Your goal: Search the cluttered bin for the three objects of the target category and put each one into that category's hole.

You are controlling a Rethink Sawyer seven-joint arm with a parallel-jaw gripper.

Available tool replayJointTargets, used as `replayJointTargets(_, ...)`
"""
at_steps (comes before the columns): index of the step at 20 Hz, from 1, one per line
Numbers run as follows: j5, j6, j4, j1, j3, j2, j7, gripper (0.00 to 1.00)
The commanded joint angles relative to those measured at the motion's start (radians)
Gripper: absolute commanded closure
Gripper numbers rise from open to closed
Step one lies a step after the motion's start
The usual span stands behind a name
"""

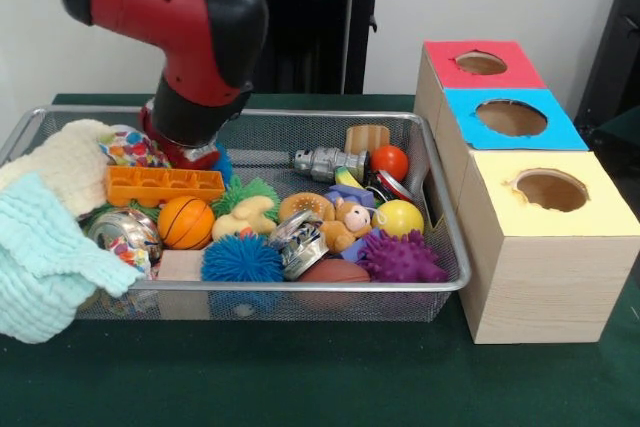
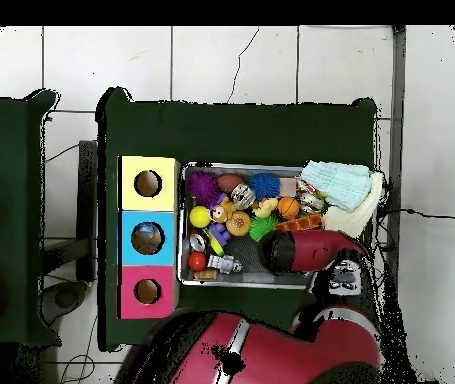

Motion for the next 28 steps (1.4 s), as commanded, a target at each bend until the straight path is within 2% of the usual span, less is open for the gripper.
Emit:
replayJointTargets(1,-0.123,-0.263,-0.003,0.214,-0.188,0.037,0.208,1.0)
replayJointTargets(3,-0.117,-0.282,0.012,0.239,-0.225,0.024,0.195,1.0)
replayJointTargets(5,-0.094,-0.277,0.026,0.22,-0.211,0.001,0.154,1.0)
replayJointTargets(6,-0.084,-0.28,0.039,0.215,-0.201,-0.011,0.141,1.0)
replayJointTargets(8,-0.073,-0.245,0.023,0.144,-0.149,-0.059,0.056,1.0)
replayJointTargets(14,-0.08,-0.212,0.056,0.094,-0.091,-0.148,-0.018,1.0)
replayJointTargets(18,-0.119,-0.26,0.063,0.111,-0.117,-0.176,-0.016,1.0)
replayJointTargets(20,-0.135,-0.258,0.06,0.141,-0.15,-0.182,-0.008,1.0)
replayJointTargets(22,-0.125,-0.22,0.1,0.155,-0.154,-0.217,-0.002,1.0)
replayJointTargets(24,-0.087,-0.152,0.165,0.118,-0.096,-0.281,-0.031,1.0)
replayJointTargets(28,-0.011,-0.064,0.3,-0.06,0.127,-0.405,-0.143,1.0)
